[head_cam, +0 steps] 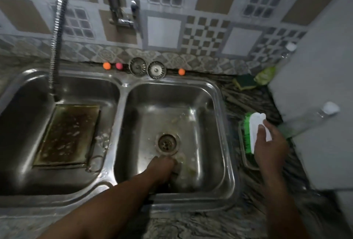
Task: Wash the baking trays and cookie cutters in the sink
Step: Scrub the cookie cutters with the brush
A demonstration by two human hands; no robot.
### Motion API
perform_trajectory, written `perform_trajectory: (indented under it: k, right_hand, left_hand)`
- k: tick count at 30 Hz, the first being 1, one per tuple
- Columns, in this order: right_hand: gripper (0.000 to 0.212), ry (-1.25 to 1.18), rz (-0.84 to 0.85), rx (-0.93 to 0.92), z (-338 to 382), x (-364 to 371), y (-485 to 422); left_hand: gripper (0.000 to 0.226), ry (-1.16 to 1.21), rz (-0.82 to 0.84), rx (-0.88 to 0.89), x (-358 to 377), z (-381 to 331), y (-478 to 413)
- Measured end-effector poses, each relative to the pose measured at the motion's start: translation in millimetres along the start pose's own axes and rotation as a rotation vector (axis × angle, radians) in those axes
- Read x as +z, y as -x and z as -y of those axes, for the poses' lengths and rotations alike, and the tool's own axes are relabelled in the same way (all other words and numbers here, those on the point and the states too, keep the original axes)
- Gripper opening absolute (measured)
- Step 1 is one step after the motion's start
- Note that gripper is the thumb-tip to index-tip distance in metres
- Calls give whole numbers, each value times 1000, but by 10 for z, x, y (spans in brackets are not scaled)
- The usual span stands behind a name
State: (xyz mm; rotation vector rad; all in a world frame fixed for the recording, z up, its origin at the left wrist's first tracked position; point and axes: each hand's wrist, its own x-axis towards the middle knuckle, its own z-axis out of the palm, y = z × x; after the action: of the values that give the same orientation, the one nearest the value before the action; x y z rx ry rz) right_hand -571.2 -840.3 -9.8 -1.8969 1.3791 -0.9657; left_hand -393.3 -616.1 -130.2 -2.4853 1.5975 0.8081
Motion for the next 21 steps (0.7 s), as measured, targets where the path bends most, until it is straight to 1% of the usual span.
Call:
perform_trajectory:
  k: [2,4,6,9,11,12,13,14,16,17,19,21]
  right_hand:
    - [32,53,-10,1,-187,-95,-28]
    - [30,113,-7,-39,-400,-158,-45]
    - [29,184,10,-63,-566,-197,-41]
    - [28,255,47,-64,-702,-194,15]
    - [35,281,91,-70,-756,-204,61]
    - [41,282,100,-59,-774,-227,63]
    - [45,278,91,-42,-787,-254,54]
    - [47,269,72,-28,-789,-275,37]
    - [44,225,15,-14,-696,-275,-2]
    - [40,187,-10,-16,-601,-247,-19]
    - [33,107,-17,-28,-343,-152,-43]
    - [31,18,70,-20,-64,13,-15]
  left_hand:
    - [33,-107,62,54,198,-61,-64]
    - [33,-226,69,109,342,-136,-148]
    - [33,-289,79,134,429,-199,-232]
    - [34,-301,106,159,429,-210,-317]
    - [36,-233,92,143,439,-188,-375]
    - [40,-140,77,127,458,-179,-407]
    - [44,36,54,102,466,-178,-423]
    - [48,277,33,65,456,-176,-441]
    - [48,770,7,-20,322,-165,-451]
    - [47,923,-53,-60,220,-151,-460]
    - [46,1156,-166,-126,14,-145,-476]
    - [50,1398,-193,-167,-167,-158,-470]
